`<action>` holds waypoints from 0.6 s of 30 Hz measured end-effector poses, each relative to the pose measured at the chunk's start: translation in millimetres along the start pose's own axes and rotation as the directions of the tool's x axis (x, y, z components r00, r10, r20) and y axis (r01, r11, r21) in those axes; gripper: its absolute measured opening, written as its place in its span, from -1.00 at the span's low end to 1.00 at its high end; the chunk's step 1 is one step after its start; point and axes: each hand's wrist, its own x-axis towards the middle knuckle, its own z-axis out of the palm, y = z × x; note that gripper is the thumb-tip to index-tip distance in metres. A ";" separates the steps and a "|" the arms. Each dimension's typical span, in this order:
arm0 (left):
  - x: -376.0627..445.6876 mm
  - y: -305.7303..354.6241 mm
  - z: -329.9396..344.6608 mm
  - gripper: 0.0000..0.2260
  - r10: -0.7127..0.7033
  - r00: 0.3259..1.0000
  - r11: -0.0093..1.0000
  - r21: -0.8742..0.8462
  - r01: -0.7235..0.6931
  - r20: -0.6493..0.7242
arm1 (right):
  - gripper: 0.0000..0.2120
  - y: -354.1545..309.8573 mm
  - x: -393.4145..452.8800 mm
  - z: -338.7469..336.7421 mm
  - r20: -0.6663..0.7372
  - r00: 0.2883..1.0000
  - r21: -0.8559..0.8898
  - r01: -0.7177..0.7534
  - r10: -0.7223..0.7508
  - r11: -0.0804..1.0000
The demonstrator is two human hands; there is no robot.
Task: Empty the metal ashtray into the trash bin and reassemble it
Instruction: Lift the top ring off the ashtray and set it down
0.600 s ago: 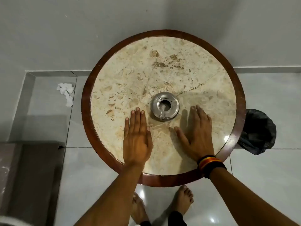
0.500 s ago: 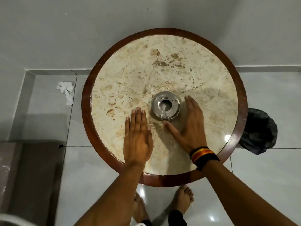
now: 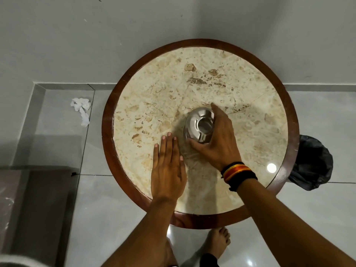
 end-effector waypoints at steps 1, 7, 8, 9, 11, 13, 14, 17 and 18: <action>-0.3 -0.1 0.1 -0.46 0.002 1.000 1.000 -0.009 -0.002 0.000 | 0.04 -0.2 7.5 -5.5 -0.030 1.000 0.012 -0.002 0.002 1.000; -0.4 -0.1 -2.2 -0.44 0.000 1.000 0.999 -0.050 0.001 0.009 | -0.07 11.1 88.7 -26.1 -0.152 0.984 -0.104 -0.107 0.091 0.989; -0.1 -0.2 -2.5 -0.44 0.002 1.000 0.998 -0.056 -0.001 0.011 | -0.07 13.4 96.4 -25.0 -0.119 0.989 -0.153 -0.105 0.088 0.983; 0.2 -0.7 -2.5 -0.44 0.001 1.000 0.998 -0.061 0.000 0.013 | -0.07 15.8 100.7 -22.4 -0.080 0.993 -0.191 -0.101 0.087 0.976; 0.6 -0.7 -2.6 -0.44 -0.002 1.000 0.998 -0.069 0.003 0.014 | -0.08 20.4 103.7 -16.7 -0.044 0.995 -0.237 -0.099 0.091 0.966; 0.7 -0.9 -1.9 -0.45 -0.001 1.000 0.998 -0.065 0.002 0.010 | -0.10 23.8 104.3 -11.4 -0.065 0.994 -0.254 -0.101 0.087 0.962; 0.7 -0.8 -1.7 -0.45 0.001 1.000 0.998 -0.062 -0.001 0.009 | -0.10 25.0 104.0 -9.6 -0.076 0.993 -0.255 -0.104 0.087 0.961; 0.4 -1.3 -1.8 -0.45 0.006 1.000 0.999 -0.053 -0.007 -0.001 | -0.10 27.3 104.5 -8.2 -0.069 0.994 -0.270 -0.096 0.081 0.958; 0.1 -1.8 -2.0 -0.45 0.007 1.000 0.999 -0.047 -0.007 -0.001 | -0.09 26.1 104.0 -8.6 -0.043 0.995 -0.275 -0.095 0.087 0.957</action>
